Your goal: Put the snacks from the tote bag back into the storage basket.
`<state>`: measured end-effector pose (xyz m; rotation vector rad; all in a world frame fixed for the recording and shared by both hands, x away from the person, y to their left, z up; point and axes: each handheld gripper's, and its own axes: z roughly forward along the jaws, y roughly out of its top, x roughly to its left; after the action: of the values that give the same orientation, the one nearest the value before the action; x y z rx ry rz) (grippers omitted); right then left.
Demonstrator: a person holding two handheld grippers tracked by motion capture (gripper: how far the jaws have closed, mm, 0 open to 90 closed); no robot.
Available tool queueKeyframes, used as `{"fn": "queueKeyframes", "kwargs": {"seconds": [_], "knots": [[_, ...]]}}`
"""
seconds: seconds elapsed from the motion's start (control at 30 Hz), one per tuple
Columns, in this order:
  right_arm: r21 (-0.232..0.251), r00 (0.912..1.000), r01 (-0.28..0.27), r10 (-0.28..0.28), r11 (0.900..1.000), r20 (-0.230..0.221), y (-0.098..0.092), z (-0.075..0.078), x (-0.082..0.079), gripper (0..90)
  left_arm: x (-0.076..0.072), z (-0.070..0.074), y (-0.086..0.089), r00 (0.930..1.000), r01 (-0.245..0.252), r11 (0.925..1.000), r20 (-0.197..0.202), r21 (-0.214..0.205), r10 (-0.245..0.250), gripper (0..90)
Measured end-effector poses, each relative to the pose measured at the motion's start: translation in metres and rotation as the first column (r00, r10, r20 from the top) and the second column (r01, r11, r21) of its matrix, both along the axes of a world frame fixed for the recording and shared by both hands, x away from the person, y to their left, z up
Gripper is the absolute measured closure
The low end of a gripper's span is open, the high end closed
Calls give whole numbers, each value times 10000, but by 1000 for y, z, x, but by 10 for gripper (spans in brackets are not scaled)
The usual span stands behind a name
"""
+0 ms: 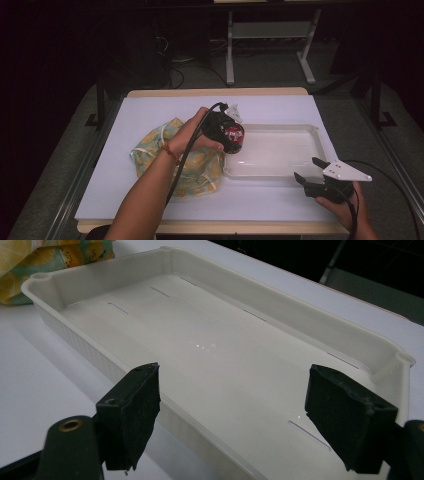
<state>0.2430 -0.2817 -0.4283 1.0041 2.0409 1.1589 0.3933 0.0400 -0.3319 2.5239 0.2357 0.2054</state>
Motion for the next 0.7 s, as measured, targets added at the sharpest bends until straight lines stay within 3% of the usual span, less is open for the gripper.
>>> {"fn": "queueKeyframes", "kwargs": {"seconds": [0.7], "knots": [[65,10000,-16,16,10000,-15,0,0,0,214,8,-23,-27,9998,-73,9999,-210,-151,69,240]]}}
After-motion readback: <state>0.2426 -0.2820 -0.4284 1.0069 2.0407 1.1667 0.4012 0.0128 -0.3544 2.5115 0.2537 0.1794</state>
